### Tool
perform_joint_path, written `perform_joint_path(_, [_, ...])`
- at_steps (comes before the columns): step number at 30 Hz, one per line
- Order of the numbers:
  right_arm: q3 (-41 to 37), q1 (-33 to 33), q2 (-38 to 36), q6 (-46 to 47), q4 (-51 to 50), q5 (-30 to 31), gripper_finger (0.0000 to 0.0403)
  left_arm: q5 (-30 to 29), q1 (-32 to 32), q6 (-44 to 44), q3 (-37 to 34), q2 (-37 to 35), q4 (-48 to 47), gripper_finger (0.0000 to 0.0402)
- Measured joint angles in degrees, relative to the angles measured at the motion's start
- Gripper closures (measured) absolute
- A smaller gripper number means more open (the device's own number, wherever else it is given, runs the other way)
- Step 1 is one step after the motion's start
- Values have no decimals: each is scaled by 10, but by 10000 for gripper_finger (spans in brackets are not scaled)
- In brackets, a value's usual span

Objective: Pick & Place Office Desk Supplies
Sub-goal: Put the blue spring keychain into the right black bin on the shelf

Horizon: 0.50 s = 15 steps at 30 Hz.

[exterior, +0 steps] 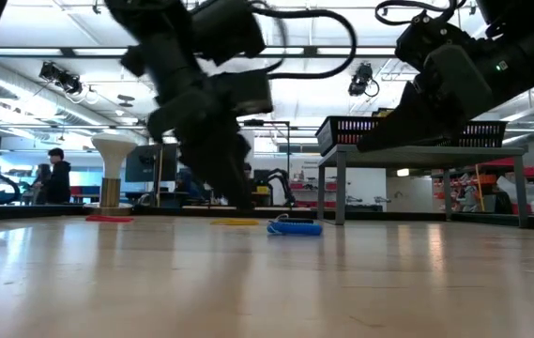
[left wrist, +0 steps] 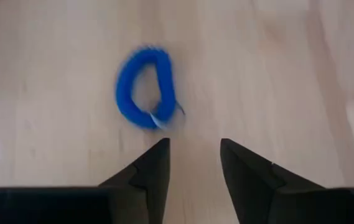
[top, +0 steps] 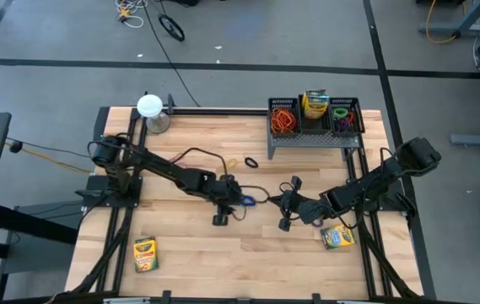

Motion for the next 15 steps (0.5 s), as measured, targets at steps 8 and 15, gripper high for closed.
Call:
perform_joint_path(8, [0,-22,1,34,2,-23,347,15,-8,8,-141,-55,175,326])
perform_joint_path(15, [23,-49,67,65,5,-52,261,17,-8,0,-315,-127,496,371])
